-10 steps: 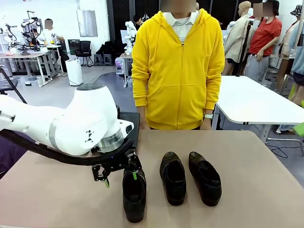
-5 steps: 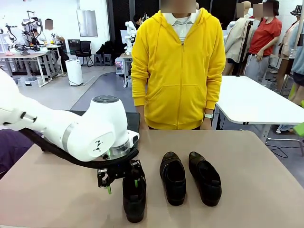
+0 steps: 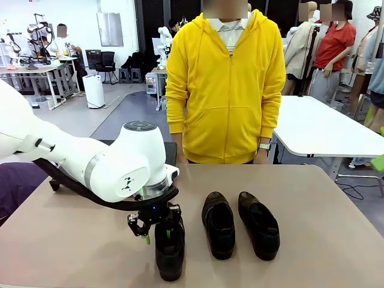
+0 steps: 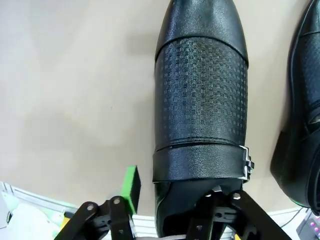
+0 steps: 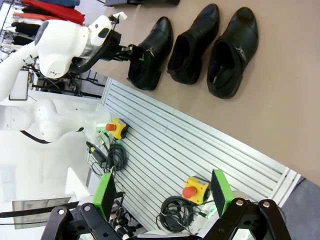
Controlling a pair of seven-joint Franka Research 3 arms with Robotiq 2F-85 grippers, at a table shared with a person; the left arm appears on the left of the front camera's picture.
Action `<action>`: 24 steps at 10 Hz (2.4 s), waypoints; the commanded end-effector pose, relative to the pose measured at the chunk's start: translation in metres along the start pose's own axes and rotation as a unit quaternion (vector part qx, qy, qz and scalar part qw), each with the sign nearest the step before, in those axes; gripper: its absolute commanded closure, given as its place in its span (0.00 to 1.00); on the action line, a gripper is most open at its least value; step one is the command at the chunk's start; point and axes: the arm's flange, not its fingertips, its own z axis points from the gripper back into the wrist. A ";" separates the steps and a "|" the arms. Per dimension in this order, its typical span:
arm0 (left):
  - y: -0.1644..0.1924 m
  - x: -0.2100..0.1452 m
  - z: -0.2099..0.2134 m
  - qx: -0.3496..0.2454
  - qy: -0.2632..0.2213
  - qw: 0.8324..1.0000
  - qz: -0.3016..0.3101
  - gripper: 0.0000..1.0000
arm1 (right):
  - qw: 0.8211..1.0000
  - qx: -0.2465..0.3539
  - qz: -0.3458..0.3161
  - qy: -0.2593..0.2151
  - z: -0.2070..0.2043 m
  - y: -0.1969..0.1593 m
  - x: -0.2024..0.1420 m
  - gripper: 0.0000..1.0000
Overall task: Organize the shoes by placing them on the stand.
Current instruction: Place the Shoe from the middle of the table onto the Shoes Stand.
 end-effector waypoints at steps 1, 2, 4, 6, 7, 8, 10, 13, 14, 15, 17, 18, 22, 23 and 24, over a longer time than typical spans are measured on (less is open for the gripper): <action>-0.005 0.002 0.000 0.010 -0.013 1.000 0.007 1.00 | 1.000 0.006 -0.006 -0.001 0.003 0.004 0.001 0.00; -0.006 0.000 0.002 0.007 -0.018 1.000 0.006 1.00 | 1.000 0.006 -0.006 -0.001 0.003 0.004 0.001 0.00; -0.007 -0.005 0.006 0.007 -0.029 1.000 0.000 1.00 | 1.000 0.006 -0.006 -0.001 0.003 0.004 0.001 0.00; -0.005 -0.009 0.011 0.001 -0.040 0.999 -0.001 1.00 | 1.000 0.006 -0.006 -0.001 0.003 0.004 0.001 0.00; -0.004 -0.011 0.016 -0.002 -0.047 0.999 -0.001 1.00 | 1.000 0.006 -0.006 -0.001 0.003 0.004 0.001 0.00; -0.002 -0.013 0.020 -0.003 -0.055 0.998 -0.005 1.00 | 1.000 0.006 -0.006 -0.001 0.003 0.004 0.001 0.00; 0.002 -0.024 0.040 -0.019 -0.072 0.995 -0.073 1.00 | 1.000 0.006 -0.006 -0.001 0.003 0.004 0.001 0.00; 0.021 -0.069 0.087 -0.046 -0.148 0.953 -0.262 1.00 | 1.000 0.006 -0.006 -0.001 0.003 0.004 0.001 0.00; 0.027 -0.081 0.090 -0.051 -0.162 0.950 -0.262 1.00 | 1.000 0.006 -0.006 -0.001 0.003 0.004 0.001 0.00; 0.032 -0.094 0.090 -0.057 -0.185 0.948 -0.253 1.00 | 1.000 0.006 -0.006 -0.001 0.003 0.004 0.001 0.00; 0.038 -0.119 0.091 -0.089 -0.305 0.940 -0.124 1.00 | 1.000 0.006 -0.006 -0.001 0.003 0.004 0.001 0.00; 0.040 -0.134 0.087 -0.111 -0.295 0.949 -0.011 1.00 | 1.000 0.006 -0.006 -0.001 0.003 0.004 0.001 0.00; 0.023 -0.102 0.105 -0.072 -0.229 0.951 -0.193 1.00 | 1.000 0.006 -0.006 -0.001 0.003 0.004 0.001 0.00; 0.016 -0.109 0.099 -0.073 -0.234 0.955 -0.166 1.00 | 1.000 0.006 -0.006 -0.001 0.003 0.004 0.001 0.00; 0.024 -0.080 0.113 -0.067 -0.244 0.954 -0.161 1.00 | 1.000 0.006 -0.006 -0.001 0.003 0.004 0.001 0.00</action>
